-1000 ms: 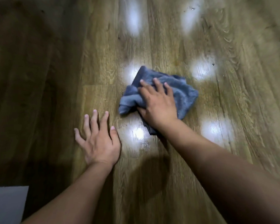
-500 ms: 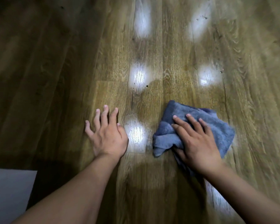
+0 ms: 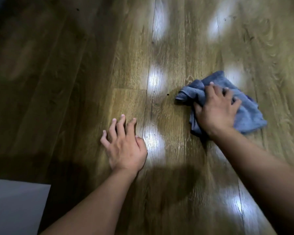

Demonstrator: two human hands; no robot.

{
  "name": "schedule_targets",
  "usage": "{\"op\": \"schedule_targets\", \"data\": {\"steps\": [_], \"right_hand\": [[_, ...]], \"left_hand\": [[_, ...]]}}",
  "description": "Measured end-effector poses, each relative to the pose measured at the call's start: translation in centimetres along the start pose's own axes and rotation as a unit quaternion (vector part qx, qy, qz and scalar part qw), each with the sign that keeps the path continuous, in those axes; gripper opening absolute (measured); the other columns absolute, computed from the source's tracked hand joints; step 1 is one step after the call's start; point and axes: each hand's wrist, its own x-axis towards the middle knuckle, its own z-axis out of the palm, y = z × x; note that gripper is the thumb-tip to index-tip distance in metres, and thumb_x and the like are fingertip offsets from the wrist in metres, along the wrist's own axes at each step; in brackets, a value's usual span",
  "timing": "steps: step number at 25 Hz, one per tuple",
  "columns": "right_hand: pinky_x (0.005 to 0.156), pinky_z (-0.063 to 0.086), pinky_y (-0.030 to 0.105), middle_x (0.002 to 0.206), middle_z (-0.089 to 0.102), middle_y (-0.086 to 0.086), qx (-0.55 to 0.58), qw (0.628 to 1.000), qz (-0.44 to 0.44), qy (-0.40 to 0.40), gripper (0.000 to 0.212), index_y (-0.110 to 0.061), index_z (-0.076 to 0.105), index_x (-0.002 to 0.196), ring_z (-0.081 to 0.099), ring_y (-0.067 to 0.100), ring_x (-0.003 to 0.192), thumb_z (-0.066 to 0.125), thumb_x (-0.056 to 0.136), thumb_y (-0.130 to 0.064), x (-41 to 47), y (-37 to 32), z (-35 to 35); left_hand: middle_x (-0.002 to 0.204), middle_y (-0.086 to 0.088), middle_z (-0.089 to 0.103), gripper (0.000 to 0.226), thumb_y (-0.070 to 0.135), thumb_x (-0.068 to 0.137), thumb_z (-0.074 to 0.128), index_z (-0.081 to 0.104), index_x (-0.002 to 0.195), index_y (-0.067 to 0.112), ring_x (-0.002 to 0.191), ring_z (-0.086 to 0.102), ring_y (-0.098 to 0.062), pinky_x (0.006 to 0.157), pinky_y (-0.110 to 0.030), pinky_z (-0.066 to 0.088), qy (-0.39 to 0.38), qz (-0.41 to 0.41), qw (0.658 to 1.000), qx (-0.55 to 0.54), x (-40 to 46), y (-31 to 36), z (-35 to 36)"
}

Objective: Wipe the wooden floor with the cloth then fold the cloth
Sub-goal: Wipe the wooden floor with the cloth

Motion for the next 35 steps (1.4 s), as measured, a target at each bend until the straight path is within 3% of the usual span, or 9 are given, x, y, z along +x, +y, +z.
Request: {"op": "schedule_targets", "data": {"steps": [2, 6, 9, 11, 14, 19, 23, 29, 35], "right_hand": [[0.109, 0.024, 0.059, 0.152, 0.041, 0.005, 0.005, 1.0, 0.003, -0.016, 0.059, -0.02, 0.043, 0.138, 0.029, 0.038, 0.141, 0.063, 0.087, -0.041, 0.5, -4.7, 0.4], [0.117, 0.011, 0.055, 0.16, 0.029, -0.004, 0.041, 0.975, -0.205, -0.081, 0.048, -0.027, 0.042, 0.136, 0.016, 0.033, 0.15, 0.055, 0.092, -0.041, -2.7, -14.0, 2.1], [0.118, 0.01, 0.052, 0.16, 0.031, -0.006, 0.041, 0.955, -0.282, -0.077, 0.047, -0.026, 0.045, 0.134, 0.017, 0.032, 0.151, 0.054, 0.092, -0.043, -4.2, -14.5, 2.7], [0.117, 0.015, 0.051, 0.16, 0.031, -0.007, 0.011, 0.955, -0.291, -0.06, 0.053, -0.026, 0.043, 0.137, 0.021, 0.03, 0.15, 0.056, 0.09, -0.045, -3.2, -11.7, 2.4], [0.108, 0.027, 0.051, 0.153, 0.041, 0.001, -0.007, 0.983, -0.183, -0.027, 0.056, -0.021, 0.044, 0.137, 0.032, 0.031, 0.143, 0.06, 0.087, -0.041, 0.0, -4.8, 0.9], [0.093, 0.04, 0.062, 0.118, 0.057, 0.023, -0.026, 0.996, 0.078, 0.032, 0.042, -0.016, 0.048, 0.112, 0.048, 0.045, 0.116, 0.059, 0.086, -0.047, 2.3, 7.8, -2.0], [0.104, 0.026, 0.061, 0.132, 0.053, 0.02, 0.024, 0.995, 0.074, 0.068, 0.053, -0.013, 0.048, 0.131, 0.038, 0.041, 0.131, 0.064, 0.086, -0.035, 0.4, 7.2, -1.1], [0.112, 0.024, 0.051, 0.148, 0.051, 0.003, 0.021, 0.98, -0.194, -0.02, 0.065, -0.016, 0.057, 0.134, 0.038, 0.034, 0.142, 0.078, 0.074, -0.032, -9.9, -0.8, -0.9], [0.107, 0.037, 0.051, 0.147, 0.053, -0.003, -0.028, 0.869, -0.494, -0.029, 0.039, -0.025, 0.061, 0.129, 0.046, 0.033, 0.137, 0.055, 0.093, -0.036, -21.7, 0.3, 0.2]], "left_hand": [[0.157, -0.002, 0.041, 0.062, 0.037, 0.081, 0.039, 0.053, 0.14, 0.03, 0.147, 0.029, -0.026, 0.114, -0.057, 0.023, 0.004, -0.001, 1.0, -0.005, -0.1, 0.0, -0.2], [0.136, -0.011, 0.057, 0.045, 0.032, 0.076, 0.046, 0.059, 0.115, 0.014, 0.131, 0.045, -0.034, 0.11, -0.058, 0.03, 0.025, -0.011, 1.0, -0.01, -0.2, 0.0, -0.1], [0.114, -0.015, 0.06, 0.033, 0.03, 0.073, 0.05, 0.055, 0.101, 0.012, 0.113, 0.051, -0.037, 0.105, -0.059, 0.035, 0.041, -0.012, 0.999, -0.008, -0.4, -0.2, 0.0], [0.121, -0.013, 0.061, 0.031, 0.028, 0.073, 0.052, 0.057, 0.1, 0.013, 0.125, 0.049, -0.035, 0.108, -0.058, 0.032, 0.04, -0.01, 0.999, -0.025, -0.4, -0.2, 0.0], [0.146, -0.003, 0.052, 0.038, 0.029, 0.076, 0.05, 0.06, 0.111, 0.018, 0.143, 0.036, -0.027, 0.113, -0.055, 0.024, 0.026, -0.013, 0.998, -0.055, -0.2, -0.2, -0.1], [0.151, -0.001, 0.048, 0.045, 0.033, 0.078, 0.042, 0.062, 0.115, 0.019, 0.146, 0.032, -0.025, 0.115, -0.055, 0.022, 0.015, -0.017, 0.999, -0.044, -0.2, -0.1, -0.1], [0.152, -0.002, 0.047, 0.044, 0.031, 0.078, 0.044, 0.062, 0.116, 0.018, 0.146, 0.032, -0.025, 0.114, -0.056, 0.022, 0.008, -0.016, 0.999, -0.046, -0.1, -0.1, -0.2], [0.15, -0.003, 0.05, 0.04, 0.035, 0.087, 0.041, 0.062, 0.116, 0.017, 0.145, 0.034, -0.027, 0.112, -0.055, 0.023, 0.026, -0.017, 0.998, -0.062, -0.1, 0.0, 0.0], [0.144, 0.002, 0.059, 0.028, 0.026, 0.088, 0.046, 0.067, 0.105, 0.018, 0.141, 0.041, -0.025, 0.112, -0.05, 0.024, 0.082, -0.028, 0.983, -0.163, -0.3, -0.7, 0.2]]}}
